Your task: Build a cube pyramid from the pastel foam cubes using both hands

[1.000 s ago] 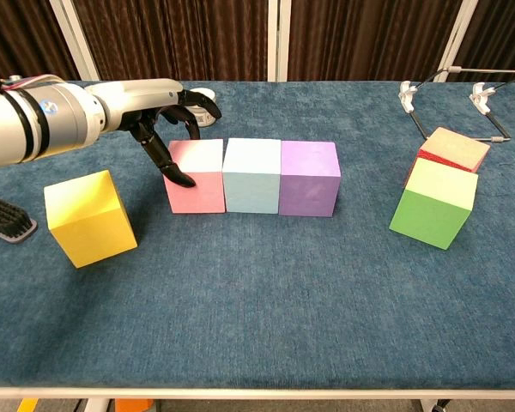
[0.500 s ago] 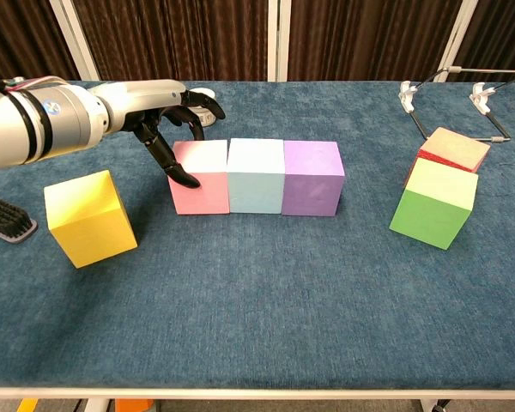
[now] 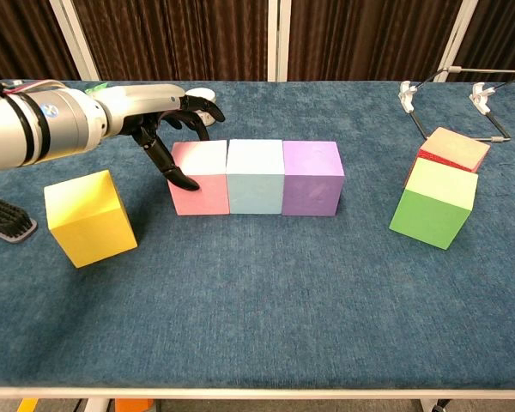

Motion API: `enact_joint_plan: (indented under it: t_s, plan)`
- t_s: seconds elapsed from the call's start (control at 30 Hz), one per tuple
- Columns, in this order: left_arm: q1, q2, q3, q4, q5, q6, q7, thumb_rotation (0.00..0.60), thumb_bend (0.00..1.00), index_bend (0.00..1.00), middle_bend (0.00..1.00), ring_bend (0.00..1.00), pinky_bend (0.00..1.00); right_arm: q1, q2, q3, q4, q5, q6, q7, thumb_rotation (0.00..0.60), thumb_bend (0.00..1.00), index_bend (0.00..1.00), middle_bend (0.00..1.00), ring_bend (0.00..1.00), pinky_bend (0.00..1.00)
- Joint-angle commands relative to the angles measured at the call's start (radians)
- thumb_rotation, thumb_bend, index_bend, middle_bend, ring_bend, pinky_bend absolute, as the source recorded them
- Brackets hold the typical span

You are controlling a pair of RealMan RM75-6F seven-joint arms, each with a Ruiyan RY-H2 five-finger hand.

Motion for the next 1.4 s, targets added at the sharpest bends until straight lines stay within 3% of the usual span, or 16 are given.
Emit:
enact_joint_plan:
  t_s: [0.03,0.6,1.4]
  plan:
    - [0.001,0.001,0.0,-0.001,0.002,0.001,-0.004,0.6,0.09,0.11,0.23,0.09,0.11,0.0,0.0,0.0,0.001,0.001,-0.001,0.001,0.6,0.1,0.0,0.08,0.0,0.0]
    - [-0.002,-0.001,0.003,-0.001,0.007,-0.005,-0.014,0.6,0.09,0.1,0.17,0.09,0.11,0.003,-0.002,-0.003,0.007,0.002,-0.012,-0.002,0.6,0.1,0.0,0.07,0.0,0.0]
    - [-0.006,-0.011,0.001,-0.009,0.018,0.006,-0.016,0.6,0.09,0.1,0.17,0.09,0.11,0.002,0.003,-0.006,0.014,0.0,-0.023,0.011,0.6,0.1,0.0,0.07,0.0,0.0]
